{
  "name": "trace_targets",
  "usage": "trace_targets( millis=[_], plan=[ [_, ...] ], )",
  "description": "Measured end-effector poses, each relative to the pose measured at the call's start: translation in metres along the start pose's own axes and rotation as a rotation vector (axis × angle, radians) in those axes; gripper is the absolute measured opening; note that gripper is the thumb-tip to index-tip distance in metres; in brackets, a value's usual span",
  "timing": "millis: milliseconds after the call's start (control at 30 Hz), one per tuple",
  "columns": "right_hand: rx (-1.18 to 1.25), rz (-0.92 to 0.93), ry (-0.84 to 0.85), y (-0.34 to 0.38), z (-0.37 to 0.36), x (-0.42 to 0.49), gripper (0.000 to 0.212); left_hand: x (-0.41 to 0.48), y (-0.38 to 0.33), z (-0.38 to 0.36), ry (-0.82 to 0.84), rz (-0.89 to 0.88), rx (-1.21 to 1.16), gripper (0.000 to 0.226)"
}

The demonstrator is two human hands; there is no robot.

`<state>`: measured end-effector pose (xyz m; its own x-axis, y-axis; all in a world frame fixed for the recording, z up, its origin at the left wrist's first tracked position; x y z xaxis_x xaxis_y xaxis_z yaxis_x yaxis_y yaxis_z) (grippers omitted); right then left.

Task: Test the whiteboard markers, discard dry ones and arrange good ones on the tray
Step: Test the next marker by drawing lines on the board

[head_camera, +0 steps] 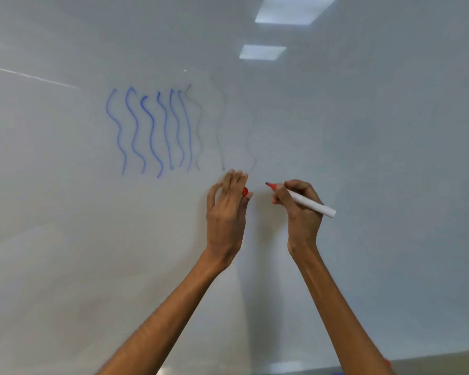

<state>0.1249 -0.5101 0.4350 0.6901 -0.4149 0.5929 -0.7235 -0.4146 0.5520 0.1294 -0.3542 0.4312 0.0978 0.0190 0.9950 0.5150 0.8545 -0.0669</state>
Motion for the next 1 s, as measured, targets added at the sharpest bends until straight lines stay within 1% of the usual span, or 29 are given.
trace_targets(
  millis=[100,200,267,433,667,800,833,933,1000],
  plan=[
    [-0.042,0.176,0.070,0.031,-0.022,0.037,0.014,0.054,-0.011,-0.006,-0.080,-0.048,0.092,0.035],
    [-0.134,0.337,0.091,0.053,-0.040,0.066,0.017,0.099,-0.016,-0.017,-0.091,-0.094,0.198,0.040],
    [-0.163,0.405,0.091,0.060,-0.050,0.081,0.017,0.123,-0.017,-0.025,-0.090,-0.116,0.245,0.042],
    [-0.176,0.488,0.094,0.064,-0.063,0.104,0.014,0.158,-0.016,-0.041,-0.053,-0.135,0.312,0.046],
    [-0.270,0.657,0.111,0.066,-0.065,0.117,0.010,0.159,-0.015,-0.049,0.010,-0.116,0.343,0.050],
    [-0.383,0.801,0.191,0.064,-0.066,0.111,0.011,0.156,-0.017,-0.052,0.028,-0.101,0.399,0.054],
    [-0.391,0.815,0.188,0.064,-0.063,0.110,0.011,0.155,-0.017,-0.053,0.030,-0.097,0.414,0.054],
    [-0.325,0.774,0.092,0.061,-0.049,0.112,0.009,0.154,-0.016,-0.054,0.042,-0.095,0.424,0.054],
    [-0.337,0.766,0.104,0.056,-0.047,0.106,0.008,0.154,-0.016,-0.053,0.055,-0.099,0.416,0.056]
  ],
)
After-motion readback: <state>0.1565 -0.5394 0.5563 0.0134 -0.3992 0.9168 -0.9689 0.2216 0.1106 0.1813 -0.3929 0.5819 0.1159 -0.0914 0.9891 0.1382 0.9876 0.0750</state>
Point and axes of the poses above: each hand's wrist, its own x-axis towards the middle knuckle, its own z-axis out of the back of the hand, y = z × x, the point moved 6 cm from there along x, towards the middle knuckle, and after that the axes turned 8 degrees about x, right-handed, at the moved point
